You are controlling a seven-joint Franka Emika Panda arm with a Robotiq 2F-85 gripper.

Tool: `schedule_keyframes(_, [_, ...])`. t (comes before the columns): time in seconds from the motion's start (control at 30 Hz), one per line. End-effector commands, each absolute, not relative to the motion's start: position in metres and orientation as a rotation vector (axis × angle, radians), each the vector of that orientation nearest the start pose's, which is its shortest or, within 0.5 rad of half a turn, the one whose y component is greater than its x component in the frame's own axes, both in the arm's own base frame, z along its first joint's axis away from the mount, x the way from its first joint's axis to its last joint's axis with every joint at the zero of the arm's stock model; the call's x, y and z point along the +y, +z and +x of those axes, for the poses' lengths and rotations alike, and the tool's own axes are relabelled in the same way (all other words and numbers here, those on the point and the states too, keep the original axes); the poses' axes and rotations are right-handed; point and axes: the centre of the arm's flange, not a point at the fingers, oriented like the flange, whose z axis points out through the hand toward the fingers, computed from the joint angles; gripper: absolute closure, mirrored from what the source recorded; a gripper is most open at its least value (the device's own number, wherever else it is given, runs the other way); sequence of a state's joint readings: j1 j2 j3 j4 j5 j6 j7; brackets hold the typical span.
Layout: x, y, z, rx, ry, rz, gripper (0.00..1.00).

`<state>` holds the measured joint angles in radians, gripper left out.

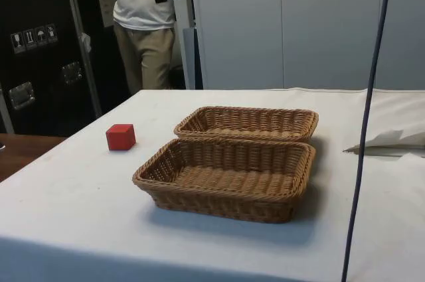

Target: Pick up the red cube and place it into the right basket.

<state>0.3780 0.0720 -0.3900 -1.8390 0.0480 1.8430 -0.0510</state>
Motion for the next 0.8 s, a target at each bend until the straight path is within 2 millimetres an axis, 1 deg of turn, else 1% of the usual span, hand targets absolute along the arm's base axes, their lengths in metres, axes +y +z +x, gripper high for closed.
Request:
schedule_keyframes(0.0, [0.0, 0.481, 0.578, -0.037, 0.099, -3.118, 0.0])
schedule_keyframes(0.07, [-0.004, 0.479, 0.583, -0.036, 0.097, -3.121, 0.0])
schedule_keyframes(0.1, [-0.002, 0.481, 0.58, -0.036, 0.091, -3.126, 0.0])
schedule_keyframes(0.23, [-0.01, 0.474, 0.597, -0.036, 0.098, -3.127, 0.0])
schedule_keyframes(0.3, [-0.012, 0.472, 0.6, -0.036, 0.097, -3.128, 0.0])
schedule_keyframes(0.33, [-0.015, 0.469, 0.607, -0.037, 0.096, -3.131, 0.0])
schedule_keyframes(0.37, [-0.013, 0.472, 0.602, -0.033, 0.091, -3.137, 0.0])
schedule_keyframes(0.4, [-0.017, 0.467, 0.61, -0.034, 0.095, -3.132, 0.0])
schedule_keyframes(0.47, [-0.02, 0.463, 0.616, -0.034, 0.095, -3.134, 0.0])
schedule_keyframes(0.5, [-0.023, 0.459, 0.622, -0.033, 0.094, -3.137, 0.0])
schedule_keyframes(0.57, [-0.025, 0.454, 0.629, -0.032, 0.095, -3.14, 0.0])
schedule_keyframes(0.6, [-0.024, 0.457, 0.626, -0.032, 0.096, -3.146, 0.0])
schedule_keyframes(0.7, [-0.03, 0.443, 0.641, -0.03, 0.091, -3.145, 0.0])
schedule_keyframes(0.77, [-0.032, 0.438, 0.647, -0.03, 0.085, -3.148, 0.0])
